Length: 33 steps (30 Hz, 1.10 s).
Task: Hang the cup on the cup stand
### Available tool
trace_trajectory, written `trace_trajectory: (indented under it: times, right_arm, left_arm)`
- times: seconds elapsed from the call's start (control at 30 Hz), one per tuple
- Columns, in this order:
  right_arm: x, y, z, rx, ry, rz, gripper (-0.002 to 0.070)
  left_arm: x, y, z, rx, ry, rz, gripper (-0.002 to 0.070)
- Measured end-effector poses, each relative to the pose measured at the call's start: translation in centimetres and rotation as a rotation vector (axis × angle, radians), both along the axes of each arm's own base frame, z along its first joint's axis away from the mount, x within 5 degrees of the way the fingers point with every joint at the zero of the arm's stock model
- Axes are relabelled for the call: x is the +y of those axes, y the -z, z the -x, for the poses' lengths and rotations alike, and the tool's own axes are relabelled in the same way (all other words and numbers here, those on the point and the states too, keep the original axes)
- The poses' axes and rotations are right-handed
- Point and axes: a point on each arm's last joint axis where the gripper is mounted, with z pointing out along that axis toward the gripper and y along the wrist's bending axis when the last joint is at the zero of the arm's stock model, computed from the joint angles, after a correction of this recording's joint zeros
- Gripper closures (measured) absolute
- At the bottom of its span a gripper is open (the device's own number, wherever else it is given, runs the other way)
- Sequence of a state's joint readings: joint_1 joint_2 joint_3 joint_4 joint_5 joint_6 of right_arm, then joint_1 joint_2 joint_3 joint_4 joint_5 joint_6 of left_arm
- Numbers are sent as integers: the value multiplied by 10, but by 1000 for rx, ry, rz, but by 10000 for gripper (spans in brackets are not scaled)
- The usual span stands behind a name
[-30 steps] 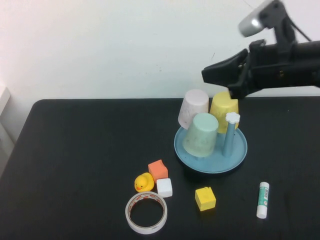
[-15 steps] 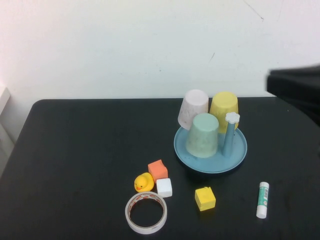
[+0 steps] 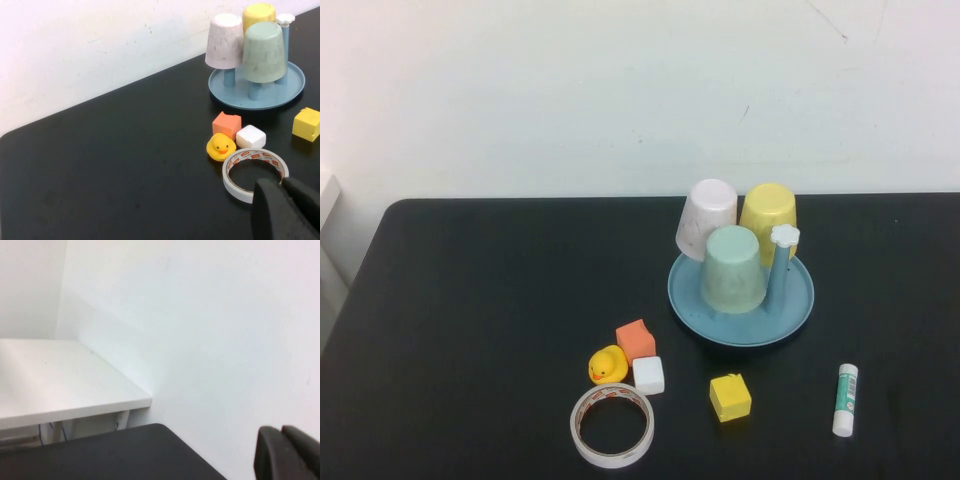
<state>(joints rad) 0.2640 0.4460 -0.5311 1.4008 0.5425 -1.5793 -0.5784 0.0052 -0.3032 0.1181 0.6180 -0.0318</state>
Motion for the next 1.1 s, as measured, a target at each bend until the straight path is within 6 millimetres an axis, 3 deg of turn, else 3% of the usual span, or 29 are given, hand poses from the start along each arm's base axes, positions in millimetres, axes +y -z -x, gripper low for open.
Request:
trace_trajectory:
  times: [0.27, 0.5, 0.77, 1.0, 1.1]
  right_arm:
    - [-2, 23, 8, 28, -4, 7, 671]
    - [-16, 48, -9, 17, 229, 56, 673]
    - [-38, 55, -2, -90, 448, 41, 675]
    - [-50, 102, 2, 9, 566, 3, 675]
    - [-56, 132, 6, 168, 641, -3, 675]
  left_arm:
    - [0, 0, 0, 0, 0, 0, 675]
    - [0, 0, 0, 0, 0, 0, 675]
    - [0, 0, 0, 0, 0, 0, 675]
    - [0, 0, 0, 0, 0, 0, 675]
    - [0, 0, 0, 0, 0, 0, 675]
